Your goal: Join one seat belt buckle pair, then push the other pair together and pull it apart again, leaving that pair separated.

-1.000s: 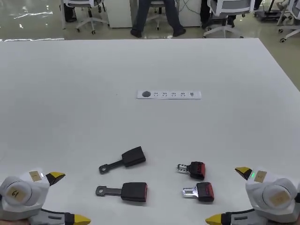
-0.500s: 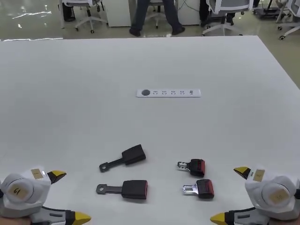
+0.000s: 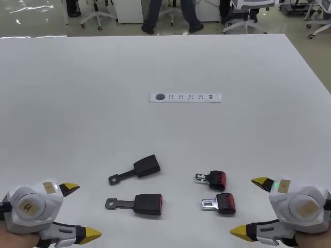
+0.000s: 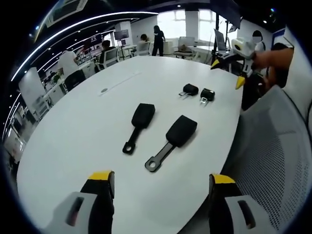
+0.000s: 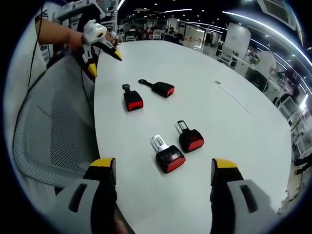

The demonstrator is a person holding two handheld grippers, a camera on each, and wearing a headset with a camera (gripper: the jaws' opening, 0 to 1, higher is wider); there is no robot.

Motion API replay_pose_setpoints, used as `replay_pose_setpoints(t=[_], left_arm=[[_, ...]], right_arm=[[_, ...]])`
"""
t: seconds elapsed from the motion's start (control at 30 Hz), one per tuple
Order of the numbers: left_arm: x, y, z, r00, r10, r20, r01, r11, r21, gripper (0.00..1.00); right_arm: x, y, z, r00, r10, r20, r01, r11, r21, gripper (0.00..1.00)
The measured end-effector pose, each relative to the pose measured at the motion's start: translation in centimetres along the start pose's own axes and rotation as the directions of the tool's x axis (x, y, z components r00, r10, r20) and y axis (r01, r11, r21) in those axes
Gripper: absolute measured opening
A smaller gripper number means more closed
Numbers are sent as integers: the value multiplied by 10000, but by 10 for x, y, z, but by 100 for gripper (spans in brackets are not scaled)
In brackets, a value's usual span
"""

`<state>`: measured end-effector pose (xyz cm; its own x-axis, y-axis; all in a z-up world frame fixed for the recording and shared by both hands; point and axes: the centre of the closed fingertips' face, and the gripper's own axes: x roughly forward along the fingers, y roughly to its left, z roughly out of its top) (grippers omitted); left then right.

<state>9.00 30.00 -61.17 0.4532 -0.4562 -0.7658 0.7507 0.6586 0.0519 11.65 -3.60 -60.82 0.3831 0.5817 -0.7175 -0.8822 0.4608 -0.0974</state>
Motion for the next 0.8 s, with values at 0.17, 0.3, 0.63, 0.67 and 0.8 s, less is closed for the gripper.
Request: replay_pose_setpoints(t=[0.17,0.3,0.63,0.67,0.8], left_arm=[[8,-1,6,9993,-356,67,356,9993,73,77],[16,-2,14,9984,-562,34,560,9979,334,75],[42,-11,28,9901,-1397,-139,1404,9846,1039,64],[44,-11,29,9894,-1439,-187,1451,9829,1134,63],[53,-12,34,9868,-1577,-374,1615,9768,1405,60]], right_arm=[[5,-1,0,9999,47,-151,-50,9998,-174,75],[10,1,-2,9987,309,-408,-326,9986,-420,69],[24,-4,-5,9949,696,-724,-750,9944,-750,61],[25,-4,-5,9939,803,-759,-863,9931,-795,59],[31,-6,-8,9891,1024,-1059,-1116,9901,-846,54]])
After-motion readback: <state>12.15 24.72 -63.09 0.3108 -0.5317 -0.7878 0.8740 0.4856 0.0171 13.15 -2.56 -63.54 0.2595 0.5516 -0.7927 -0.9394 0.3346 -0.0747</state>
